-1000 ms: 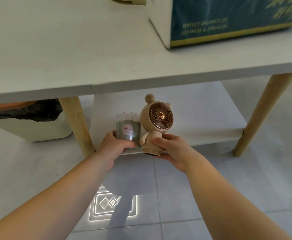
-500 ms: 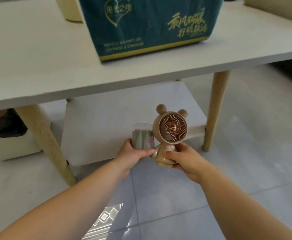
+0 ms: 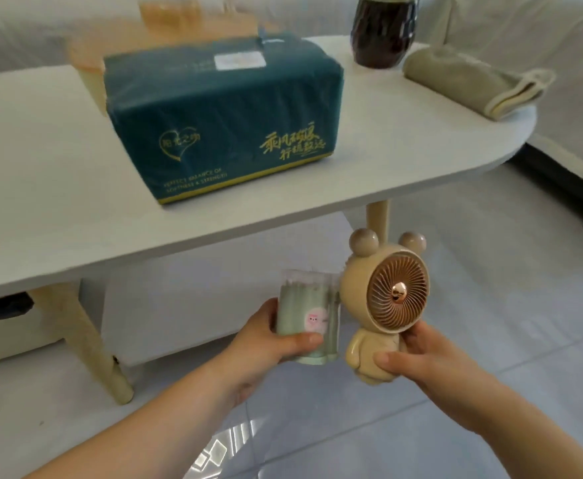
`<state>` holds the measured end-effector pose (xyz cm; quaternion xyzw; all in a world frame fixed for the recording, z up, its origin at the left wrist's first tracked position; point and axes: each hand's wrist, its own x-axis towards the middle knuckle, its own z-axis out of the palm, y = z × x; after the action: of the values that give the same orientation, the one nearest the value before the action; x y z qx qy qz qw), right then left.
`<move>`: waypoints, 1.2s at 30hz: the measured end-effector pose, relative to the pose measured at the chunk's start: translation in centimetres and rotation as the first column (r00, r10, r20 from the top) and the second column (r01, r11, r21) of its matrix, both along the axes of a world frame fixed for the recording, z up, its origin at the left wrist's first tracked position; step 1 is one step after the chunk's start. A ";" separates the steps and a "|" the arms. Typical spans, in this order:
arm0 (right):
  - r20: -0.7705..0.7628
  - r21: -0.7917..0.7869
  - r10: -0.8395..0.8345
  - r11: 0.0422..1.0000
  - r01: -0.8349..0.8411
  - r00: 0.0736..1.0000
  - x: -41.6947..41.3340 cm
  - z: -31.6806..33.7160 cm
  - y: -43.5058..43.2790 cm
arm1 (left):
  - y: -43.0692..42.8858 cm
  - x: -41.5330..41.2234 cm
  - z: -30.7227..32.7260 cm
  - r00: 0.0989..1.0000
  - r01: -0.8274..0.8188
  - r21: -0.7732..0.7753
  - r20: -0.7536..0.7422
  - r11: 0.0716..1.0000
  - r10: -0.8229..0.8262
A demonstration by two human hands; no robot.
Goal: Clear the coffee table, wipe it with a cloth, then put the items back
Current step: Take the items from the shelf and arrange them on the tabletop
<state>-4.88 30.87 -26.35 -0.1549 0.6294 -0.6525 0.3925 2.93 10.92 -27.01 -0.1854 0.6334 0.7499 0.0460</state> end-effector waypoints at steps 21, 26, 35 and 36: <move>-0.427 0.001 -0.133 0.989 0.148 0.895 -3.9 28.7 2.3 | 3.2 -3.5 23.6 0.940 0.042 0.101 -0.341 0.994 -0.005; -0.451 -0.043 -0.092 0.996 0.082 0.888 -3.9 31.1 -4.7 | -2.9 -1.3 26.8 0.901 -0.125 0.096 -0.406 0.987 0.154; -0.442 -0.053 -0.054 0.998 0.034 0.895 -2.7 32.1 -19.9 | -15.2 6.3 24.6 0.766 -0.614 -0.162 -0.358 0.772 0.534; -0.443 -0.051 -0.059 0.998 0.041 0.894 -2.4 31.8 -21.8 | -16.3 7.0 23.9 0.746 -0.651 -0.201 -0.352 0.732 0.566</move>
<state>-7.23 9.10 5.47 -0.2914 0.6929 -0.6223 0.2183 9.94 -5.38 -3.11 -0.2861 0.6463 0.6310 -0.3198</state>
